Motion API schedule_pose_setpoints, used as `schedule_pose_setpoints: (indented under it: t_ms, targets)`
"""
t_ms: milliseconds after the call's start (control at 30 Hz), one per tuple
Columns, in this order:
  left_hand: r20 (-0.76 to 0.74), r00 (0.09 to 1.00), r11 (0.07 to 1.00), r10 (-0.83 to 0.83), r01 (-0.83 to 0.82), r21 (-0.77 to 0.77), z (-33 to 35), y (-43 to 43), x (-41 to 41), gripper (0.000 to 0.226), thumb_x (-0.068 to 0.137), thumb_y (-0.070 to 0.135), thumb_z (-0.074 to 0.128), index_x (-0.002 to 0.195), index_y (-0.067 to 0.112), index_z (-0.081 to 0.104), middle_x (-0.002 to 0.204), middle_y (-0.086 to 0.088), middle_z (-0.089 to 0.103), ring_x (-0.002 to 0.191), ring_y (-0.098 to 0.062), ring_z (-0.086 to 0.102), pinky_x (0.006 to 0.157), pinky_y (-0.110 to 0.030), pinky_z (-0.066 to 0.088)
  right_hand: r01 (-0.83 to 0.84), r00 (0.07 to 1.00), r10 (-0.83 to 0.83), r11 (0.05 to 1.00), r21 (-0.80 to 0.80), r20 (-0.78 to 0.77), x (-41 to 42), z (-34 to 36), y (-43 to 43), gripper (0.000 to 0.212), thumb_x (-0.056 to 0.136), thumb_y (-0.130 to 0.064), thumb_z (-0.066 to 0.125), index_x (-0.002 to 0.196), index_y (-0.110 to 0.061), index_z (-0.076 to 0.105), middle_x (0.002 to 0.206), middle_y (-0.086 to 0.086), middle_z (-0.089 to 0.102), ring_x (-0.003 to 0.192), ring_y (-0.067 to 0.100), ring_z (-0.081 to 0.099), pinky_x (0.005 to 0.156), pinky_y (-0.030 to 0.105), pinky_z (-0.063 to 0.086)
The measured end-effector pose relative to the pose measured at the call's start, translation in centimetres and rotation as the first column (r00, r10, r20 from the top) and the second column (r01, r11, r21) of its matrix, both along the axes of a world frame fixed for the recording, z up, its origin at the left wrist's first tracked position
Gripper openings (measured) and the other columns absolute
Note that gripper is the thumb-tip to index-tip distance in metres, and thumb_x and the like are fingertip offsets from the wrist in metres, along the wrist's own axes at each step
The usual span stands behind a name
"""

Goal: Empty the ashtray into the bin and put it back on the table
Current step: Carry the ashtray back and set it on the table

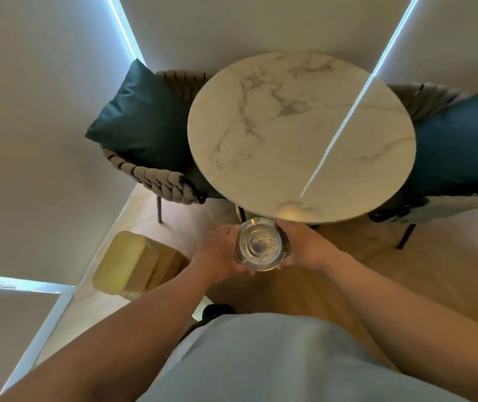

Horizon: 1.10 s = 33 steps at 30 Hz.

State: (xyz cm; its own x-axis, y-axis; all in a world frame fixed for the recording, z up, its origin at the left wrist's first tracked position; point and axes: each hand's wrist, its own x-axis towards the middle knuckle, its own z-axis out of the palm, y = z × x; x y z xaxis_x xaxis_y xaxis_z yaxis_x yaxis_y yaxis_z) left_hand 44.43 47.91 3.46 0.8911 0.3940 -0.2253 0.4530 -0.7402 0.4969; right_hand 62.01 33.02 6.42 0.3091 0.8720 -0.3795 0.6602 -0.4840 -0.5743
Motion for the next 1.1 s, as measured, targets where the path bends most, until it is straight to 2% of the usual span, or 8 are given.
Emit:
schedule_pose_setpoints:
  t_ms: [100, 233, 333, 400, 500, 867, 1000, 1100]
  targets:
    - [-0.007, 0.997, 0.997, -0.077, 0.077, 0.013, 0.2, -2.8, 2.5, 0.097, 0.055, 0.064, 0.082, 0.135, 0.026, 0.042, 0.132, 0.005, 0.055, 0.123, -0.016, 0.047, 0.106, -0.041, 0.04, 0.062, 0.998, -0.061, 0.997, -0.035, 0.02, 1.7, -0.2, -4.0, 0.085, 0.053, -0.031, 0.096, 0.126, -0.023, 0.052, 0.123, -0.003, 0.064, 0.113, 0.017, 0.06, 0.096, 0.037, 0.05]
    - [-0.009, 0.987, 0.987, -0.161, 0.162, 0.017, 0.5, -4.8, 5.5, 0.094, 0.054, 0.063, 0.082, 0.131, 0.026, 0.044, 0.128, 0.006, 0.056, 0.12, -0.015, 0.048, 0.104, -0.037, 0.039, 0.128, 0.992, -0.128, 0.992, -0.021, 0.023, 3.4, -0.2, -7.3, 0.086, 0.052, -0.032, 0.095, 0.126, -0.024, 0.052, 0.121, -0.004, 0.065, 0.111, 0.016, 0.06, 0.09, 0.029, 0.046]
    - [-0.003, 0.978, 0.978, -0.207, 0.207, 0.011, 0.5, -5.0, 7.5, 0.098, 0.054, 0.062, 0.083, 0.136, 0.026, 0.042, 0.132, 0.005, 0.055, 0.124, -0.017, 0.047, 0.106, -0.039, 0.038, 0.169, 0.986, -0.169, 0.985, -0.013, 0.007, 4.7, -0.2, -8.2, 0.089, 0.053, -0.031, 0.095, 0.131, -0.023, 0.052, 0.123, -0.004, 0.064, 0.112, 0.016, 0.059, 0.095, 0.034, 0.049]
    - [0.001, 0.975, 0.975, -0.223, 0.223, 0.003, 0.3, -4.7, 8.6, 0.099, 0.053, 0.061, 0.084, 0.136, 0.025, 0.042, 0.132, 0.004, 0.056, 0.123, -0.017, 0.048, 0.105, -0.039, 0.039, 0.184, 0.983, -0.184, 0.983, -0.025, 0.001, 5.5, -0.5, -8.2, 0.085, 0.054, -0.031, 0.095, 0.127, -0.023, 0.053, 0.12, -0.004, 0.065, 0.108, 0.016, 0.061, 0.094, 0.039, 0.051]
    - [-0.009, 0.972, 0.972, -0.235, 0.235, -0.005, -0.1, -3.2, 10.3, 0.095, 0.053, 0.062, 0.084, 0.131, 0.024, 0.044, 0.128, 0.004, 0.057, 0.118, -0.017, 0.05, 0.101, -0.037, 0.042, 0.198, 0.98, -0.198, 0.979, -0.053, 0.007, 6.9, -0.8, -7.0, 0.078, 0.055, -0.033, 0.095, 0.119, -0.02, 0.053, 0.112, -0.002, 0.065, 0.101, 0.019, 0.062, 0.09, 0.043, 0.053]
    - [0.025, 0.969, 0.968, -0.244, 0.245, -0.05, -0.8, 6.5, 17.6, 0.097, 0.048, 0.074, 0.072, 0.13, 0.032, 0.041, 0.132, 0.005, 0.056, 0.119, -0.015, 0.05, 0.102, -0.036, 0.04, 0.287, 0.958, -0.287, 0.956, -0.058, 0.006, 13.0, -2.5, 1.9, 0.085, 0.055, -0.036, 0.094, 0.126, -0.022, 0.05, 0.118, -0.001, 0.064, 0.105, 0.02, 0.06, 0.09, 0.042, 0.053]
    - [-0.025, 0.953, 0.953, -0.301, 0.3, -0.033, -0.8, 9.4, 20.1, 0.097, 0.052, 0.068, 0.08, 0.133, 0.029, 0.041, 0.134, 0.004, 0.054, 0.121, -0.016, 0.048, 0.103, -0.036, 0.037, 0.315, 0.949, -0.315, 0.945, -0.083, 0.007, 14.8, -2.8, 4.3, 0.093, 0.054, -0.036, 0.095, 0.132, -0.02, 0.047, 0.122, 0.001, 0.063, 0.106, 0.022, 0.061, 0.091, 0.042, 0.053]
    - [-0.044, 0.952, 0.953, -0.304, 0.303, -0.03, -1.3, 10.7, 21.7, 0.099, 0.052, 0.066, 0.083, 0.133, 0.027, 0.042, 0.133, 0.004, 0.054, 0.12, -0.017, 0.047, 0.101, -0.033, 0.036, 0.325, 0.946, -0.326, 0.942, -0.087, 0.005, 16.3, -3.1, 5.6, 0.091, 0.052, -0.036, 0.095, 0.129, -0.018, 0.049, 0.119, 0.002, 0.064, 0.103, 0.023, 0.062, 0.088, 0.043, 0.054]
